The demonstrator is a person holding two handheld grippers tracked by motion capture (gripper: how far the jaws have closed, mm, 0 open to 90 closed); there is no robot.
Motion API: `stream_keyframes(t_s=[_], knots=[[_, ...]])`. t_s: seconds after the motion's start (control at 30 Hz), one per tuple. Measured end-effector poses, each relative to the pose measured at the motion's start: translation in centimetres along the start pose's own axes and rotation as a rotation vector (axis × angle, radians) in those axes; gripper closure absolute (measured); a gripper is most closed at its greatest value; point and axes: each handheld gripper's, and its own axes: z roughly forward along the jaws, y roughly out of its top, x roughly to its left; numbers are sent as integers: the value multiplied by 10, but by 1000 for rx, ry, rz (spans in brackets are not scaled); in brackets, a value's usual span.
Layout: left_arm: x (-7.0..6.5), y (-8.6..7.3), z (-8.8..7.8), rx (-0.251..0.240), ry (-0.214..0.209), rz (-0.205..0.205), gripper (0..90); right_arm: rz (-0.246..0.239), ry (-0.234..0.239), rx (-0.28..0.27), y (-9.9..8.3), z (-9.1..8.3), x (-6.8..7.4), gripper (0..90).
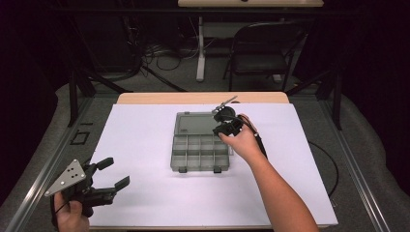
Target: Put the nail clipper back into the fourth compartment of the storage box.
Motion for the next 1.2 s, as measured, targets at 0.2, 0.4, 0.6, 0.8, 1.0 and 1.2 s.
stream_keyframes(t_s=[0.2,0.4,0.6,0.8,1.0,1.2], knots=[[0,0,0,1,0,0,143,20,-5,3,-4,6,-6,804],[0,0,0,2,0,-1,143,35,-4,1,-9,13,-8,804],[0,0,0,3,1,-1,143,48,-9,1,-15,19,-10,804],[0,0,0,1,0,0,143,52,-12,9,-20,25,-10,804],[0,0,0,4,2,-1,143,57,-14,11,-24,29,-10,804],[0,0,1,8,0,2,143,57,-19,14,-27,32,-10,804]])
